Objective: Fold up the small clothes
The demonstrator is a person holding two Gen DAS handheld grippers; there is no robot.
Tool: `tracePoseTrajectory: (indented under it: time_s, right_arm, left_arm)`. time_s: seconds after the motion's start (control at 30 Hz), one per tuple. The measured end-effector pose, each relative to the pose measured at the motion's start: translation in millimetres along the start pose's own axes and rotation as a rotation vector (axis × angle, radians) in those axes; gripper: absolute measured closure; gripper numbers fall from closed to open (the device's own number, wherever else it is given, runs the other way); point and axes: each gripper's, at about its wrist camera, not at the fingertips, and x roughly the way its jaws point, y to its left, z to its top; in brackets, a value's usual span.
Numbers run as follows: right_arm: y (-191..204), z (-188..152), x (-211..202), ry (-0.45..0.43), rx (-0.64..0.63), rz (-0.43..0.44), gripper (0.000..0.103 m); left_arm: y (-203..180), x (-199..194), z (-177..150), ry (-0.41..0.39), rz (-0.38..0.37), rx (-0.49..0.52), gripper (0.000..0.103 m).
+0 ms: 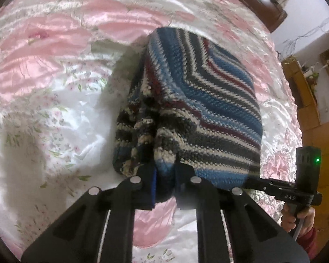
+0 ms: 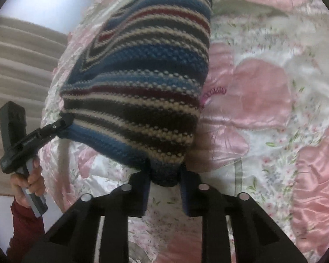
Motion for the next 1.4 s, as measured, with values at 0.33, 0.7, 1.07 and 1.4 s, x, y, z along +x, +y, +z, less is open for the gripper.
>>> tracePoseTrajectory:
  time_s: [0.33,0.7,1.07,1.4]
  right_arm:
    - [8.6,-11.3,-7.6,-0.029,-0.062,-0.054,0.083]
    - [7.4,-11.8,24.0,0.014,-0.097,-0.139,0.074]
    - [18.4,4.8,-29.9,-0.092,-0.136,-0.161,0.046]
    - [0.7,61.4,-40.3,-0.154,-0.043,-0.126,0.032]
  left_arm:
    - [3.6,5.0,-3.0,-0.002,0.032,0.059,0.093]
    - [7.4,26.4,-9.2,0.002,0.043,0.057,0.087]
    - [-12.5,-31.5,11.8,-0.088,-0.019,0.069,0.028]
    - [8.2,8.0,75.1,-0.002,-0.108,-0.03,0.024]
